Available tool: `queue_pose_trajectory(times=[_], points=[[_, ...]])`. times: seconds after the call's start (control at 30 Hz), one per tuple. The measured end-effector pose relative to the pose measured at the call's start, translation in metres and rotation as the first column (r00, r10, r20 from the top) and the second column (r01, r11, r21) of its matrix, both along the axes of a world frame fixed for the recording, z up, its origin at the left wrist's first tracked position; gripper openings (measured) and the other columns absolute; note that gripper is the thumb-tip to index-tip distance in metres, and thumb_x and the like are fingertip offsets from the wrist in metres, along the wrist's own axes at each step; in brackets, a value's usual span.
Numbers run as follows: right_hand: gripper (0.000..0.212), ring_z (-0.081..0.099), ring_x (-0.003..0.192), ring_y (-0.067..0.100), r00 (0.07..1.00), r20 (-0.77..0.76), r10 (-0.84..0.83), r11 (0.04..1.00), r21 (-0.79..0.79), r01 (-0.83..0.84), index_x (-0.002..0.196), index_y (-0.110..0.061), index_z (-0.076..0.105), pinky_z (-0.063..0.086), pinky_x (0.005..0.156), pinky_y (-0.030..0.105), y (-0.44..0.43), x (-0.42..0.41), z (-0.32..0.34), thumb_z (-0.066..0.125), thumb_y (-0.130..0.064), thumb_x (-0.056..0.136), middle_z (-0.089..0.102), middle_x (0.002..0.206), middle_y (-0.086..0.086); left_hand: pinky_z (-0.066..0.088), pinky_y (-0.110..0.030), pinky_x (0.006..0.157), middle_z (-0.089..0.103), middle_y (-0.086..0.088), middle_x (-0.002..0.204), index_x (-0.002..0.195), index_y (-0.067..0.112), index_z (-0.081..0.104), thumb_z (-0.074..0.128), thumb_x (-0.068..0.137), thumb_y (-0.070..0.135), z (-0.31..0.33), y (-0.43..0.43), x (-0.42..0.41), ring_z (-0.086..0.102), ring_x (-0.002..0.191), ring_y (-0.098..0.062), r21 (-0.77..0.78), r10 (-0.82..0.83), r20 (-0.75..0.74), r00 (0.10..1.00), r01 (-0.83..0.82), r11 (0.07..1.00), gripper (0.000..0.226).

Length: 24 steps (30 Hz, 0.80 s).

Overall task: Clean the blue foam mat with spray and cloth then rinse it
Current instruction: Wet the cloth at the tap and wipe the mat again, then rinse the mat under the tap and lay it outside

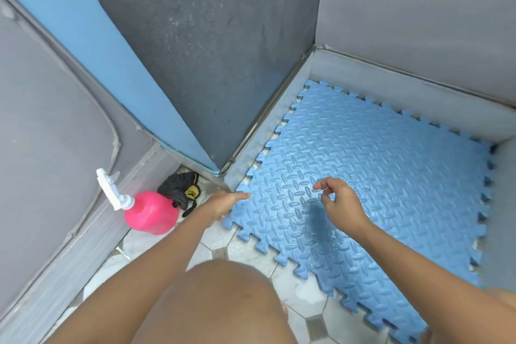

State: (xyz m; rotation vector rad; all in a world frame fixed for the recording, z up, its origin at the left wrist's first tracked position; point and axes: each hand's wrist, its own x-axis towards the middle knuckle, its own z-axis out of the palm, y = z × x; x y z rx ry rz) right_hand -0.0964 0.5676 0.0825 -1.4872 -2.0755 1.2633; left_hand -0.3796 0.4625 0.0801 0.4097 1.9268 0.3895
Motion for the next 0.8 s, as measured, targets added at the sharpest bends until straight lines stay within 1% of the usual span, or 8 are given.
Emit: queue_pose_trajectory(times=[0.07, 0.17, 0.3, 0.43, 0.53, 0.67, 0.73, 0.8], points=[[0.032, 0.056, 0.093, 0.006, 1.0, 0.007, -0.005, 0.999, -0.04, 0.006, 0.098, -0.028, 0.063, 0.043, 0.085, 0.021, -0.003, 0.006, 0.001, 0.053, 0.002, 0.092, 0.059, 0.115, -0.002, 0.044, -0.045, 0.111, 0.051, -0.011, 0.144, 0.147, 0.012, 0.046, 0.067, 0.091, 0.056, 0.008, 0.006, 0.002, 0.053, 0.136, -0.034, -0.041, -0.009, 0.028, 1.0, 0.01, 0.999, 0.074], [0.026, 0.054, 0.098, 0.011, 0.999, -0.034, -0.03, 0.998, -0.05, 0.029, 0.103, -0.026, 0.062, 0.039, 0.087, 0.023, 0.003, -0.001, 0.009, 0.057, -0.003, 0.093, 0.058, 0.118, 0.0, 0.035, -0.047, 0.119, 0.042, -0.008, 0.158, 0.152, 0.013, 0.045, 0.064, 0.089, 0.062, 0.021, 0.015, 0.007, 0.039, 0.149, -0.035, -0.062, -0.121, 0.012, 0.993, 0.122, 0.991, 0.081], [0.023, 0.053, 0.106, 0.01, 0.993, -0.088, -0.081, 0.996, -0.031, 0.079, 0.11, -0.023, 0.063, 0.038, 0.085, 0.018, 0.012, -0.014, 0.021, 0.058, -0.007, 0.094, 0.055, 0.122, 0.0, 0.04, -0.035, 0.076, 0.057, -0.003, 0.1, 0.096, 0.014, 0.063, 0.072, 0.073, 0.072, 0.048, 0.013, 0.007, 0.059, 0.091, -0.02, 0.087, -0.201, -0.166, 0.966, 0.217, 0.972, 0.063], [0.023, 0.053, 0.111, 0.011, 0.986, -0.118, -0.114, 0.993, -0.027, 0.112, 0.108, -0.028, 0.062, 0.039, 0.085, 0.011, 0.017, -0.015, 0.034, 0.058, -0.011, 0.093, 0.054, 0.121, -0.002, 0.037, -0.03, 0.061, 0.054, 0.0, 0.073, 0.081, 0.016, 0.059, 0.074, 0.083, 0.059, 0.082, 0.016, 0.015, 0.052, 0.063, -0.015, 0.292, -0.032, -0.044, 0.999, 0.043, 0.955, 0.045], [0.022, 0.054, 0.113, 0.012, 0.975, -0.156, -0.158, 0.986, 0.036, 0.165, 0.102, -0.03, 0.064, 0.043, 0.1, 0.026, 0.016, -0.009, 0.045, 0.058, -0.011, 0.092, 0.056, 0.115, -0.008, 0.042, -0.034, 0.073, 0.056, -0.008, 0.095, 0.098, 0.018, 0.069, 0.071, 0.075, 0.07, 0.12, 0.032, 0.02, 0.054, 0.077, -0.021, 0.325, -0.005, 0.182, 0.983, -0.055, 0.944, 0.056], [0.02, 0.053, 0.108, 0.008, 0.969, -0.19, -0.155, 0.983, 0.069, 0.171, 0.098, -0.033, 0.062, 0.043, 0.096, 0.021, 0.016, -0.006, 0.062, 0.06, -0.015, 0.091, 0.055, 0.108, -0.014, 0.037, -0.031, 0.071, 0.058, 0.01, 0.131, 0.13, 0.036, 0.058, 0.049, 0.097, 0.063, 0.171, 0.071, 0.029, 0.053, 0.098, -0.017, 0.285, -0.234, 0.17, 0.957, 0.18, 0.941, 0.044], [0.018, 0.047, 0.109, 0.006, 0.972, -0.19, -0.138, 0.983, 0.097, 0.158, 0.097, -0.034, 0.062, 0.036, 0.091, 0.013, 0.014, -0.008, 0.067, 0.061, -0.017, 0.091, 0.055, 0.107, -0.018, 0.044, -0.038, 0.098, 0.046, 0.002, 0.154, 0.14, 0.038, 0.055, 0.061, 0.086, 0.07, 0.184, 0.091, 0.033, 0.051, 0.13, -0.022, 0.235, -0.312, 0.088, 0.946, 0.285, 0.929, 0.063], [0.016, 0.044, 0.11, 0.004, 0.969, -0.2, -0.146, 0.98, 0.107, 0.169, 0.095, -0.033, 0.062, 0.032, 0.088, 0.009, 0.009, -0.009, 0.07, 0.062, -0.018, 0.091, 0.055, 0.108, -0.019, 0.03, -0.048, 0.118, 0.038, -0.005, 0.162, 0.151, 0.031, 0.049, 0.062, 0.087, 0.07, 0.188, 0.103, 0.04, 0.042, 0.144, -0.026, 0.239, -0.32, 0.033, 0.947, 0.303, 0.922, 0.075]])
